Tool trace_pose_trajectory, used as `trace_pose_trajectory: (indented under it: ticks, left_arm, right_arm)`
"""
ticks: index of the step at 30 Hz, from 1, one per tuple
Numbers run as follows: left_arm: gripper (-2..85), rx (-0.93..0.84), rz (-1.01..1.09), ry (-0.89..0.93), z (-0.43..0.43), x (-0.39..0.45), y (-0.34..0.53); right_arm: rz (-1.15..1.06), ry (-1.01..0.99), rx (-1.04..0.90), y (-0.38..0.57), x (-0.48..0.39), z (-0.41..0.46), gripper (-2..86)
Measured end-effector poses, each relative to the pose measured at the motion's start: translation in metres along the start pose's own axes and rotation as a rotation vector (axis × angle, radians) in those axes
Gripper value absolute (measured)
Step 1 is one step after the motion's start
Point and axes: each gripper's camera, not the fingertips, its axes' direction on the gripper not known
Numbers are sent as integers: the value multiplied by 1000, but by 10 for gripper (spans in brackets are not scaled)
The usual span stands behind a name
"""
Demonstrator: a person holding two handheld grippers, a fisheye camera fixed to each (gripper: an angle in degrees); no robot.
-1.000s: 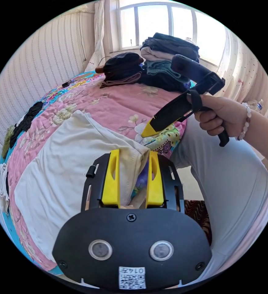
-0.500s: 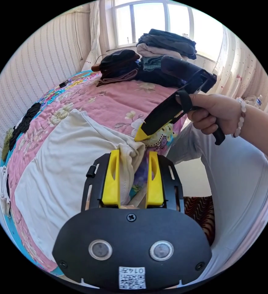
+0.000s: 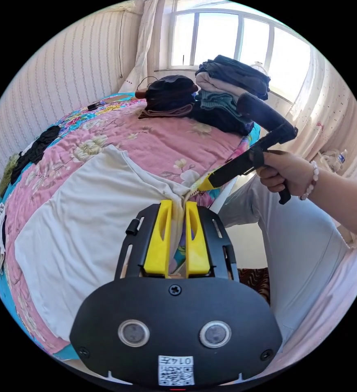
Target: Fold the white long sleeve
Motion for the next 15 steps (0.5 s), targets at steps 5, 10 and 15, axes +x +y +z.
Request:
trace_pose_trajectory:
  ticks: [5, 10, 15]
  left_arm:
    - [42, 22, -31, -3, -19, -16, -1]
    - [25, 53, -73, 29, -42, -35, -4]
    - [20, 62, -75, 20, -61, -46, -6]
  right_arm:
    - [-80, 23, 40, -12, -28, -3, -2]
    - [-87, 45, 34, -29, -41, 0, 8]
    - [2, -29, 213, -88, -29, 15, 121]
